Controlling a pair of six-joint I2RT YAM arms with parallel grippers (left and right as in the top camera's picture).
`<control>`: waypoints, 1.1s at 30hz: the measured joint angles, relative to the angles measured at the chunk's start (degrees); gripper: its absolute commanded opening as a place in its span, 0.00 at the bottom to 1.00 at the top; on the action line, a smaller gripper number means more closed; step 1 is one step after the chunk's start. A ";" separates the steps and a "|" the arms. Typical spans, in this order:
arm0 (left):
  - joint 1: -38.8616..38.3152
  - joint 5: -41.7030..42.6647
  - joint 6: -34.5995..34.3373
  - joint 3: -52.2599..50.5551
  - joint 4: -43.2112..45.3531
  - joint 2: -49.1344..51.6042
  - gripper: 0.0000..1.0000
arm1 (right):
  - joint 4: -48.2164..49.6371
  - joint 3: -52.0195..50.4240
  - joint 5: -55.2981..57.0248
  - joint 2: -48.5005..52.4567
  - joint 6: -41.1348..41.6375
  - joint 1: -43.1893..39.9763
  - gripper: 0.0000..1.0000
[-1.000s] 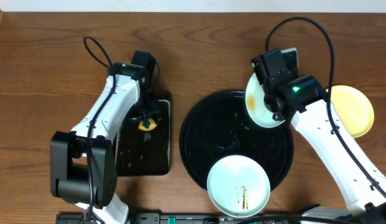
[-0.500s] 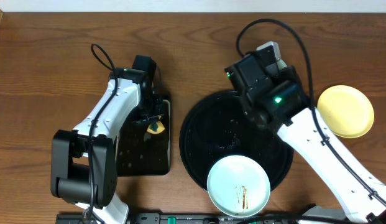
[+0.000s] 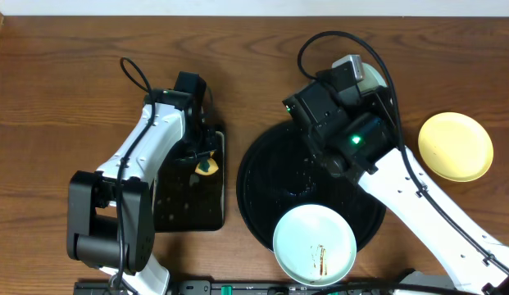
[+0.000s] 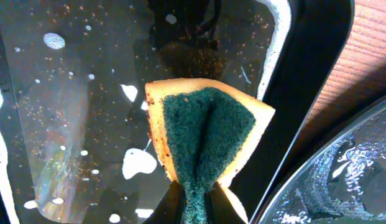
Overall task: Clean dirty plates on tray and stack at the side
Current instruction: 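Carry the light-blue plate right and stack it on the yellow plate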
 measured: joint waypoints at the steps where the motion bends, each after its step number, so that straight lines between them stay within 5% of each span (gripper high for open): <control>1: 0.00 0.00 0.00 0.00 0.02 0.00 0.08 | 0.00 0.00 0.20 0.00 -0.09 0.00 0.01; 8: 0.00 0.00 0.02 0.00 0.00 0.00 0.08 | 0.20 0.00 -1.79 0.00 0.31 -0.02 0.01; 14: 0.00 0.00 0.02 0.00 0.00 0.00 0.08 | -0.09 0.04 -17.77 0.00 8.55 -3.67 0.01; 22: 0.00 0.20 0.02 0.00 -0.22 0.00 0.08 | -0.17 0.15 -38.99 2.43 19.61 -25.18 0.01; 33: 0.00 0.17 0.02 0.00 -0.42 0.00 0.08 | 0.00 0.15 -51.76 10.25 22.75 -54.80 0.01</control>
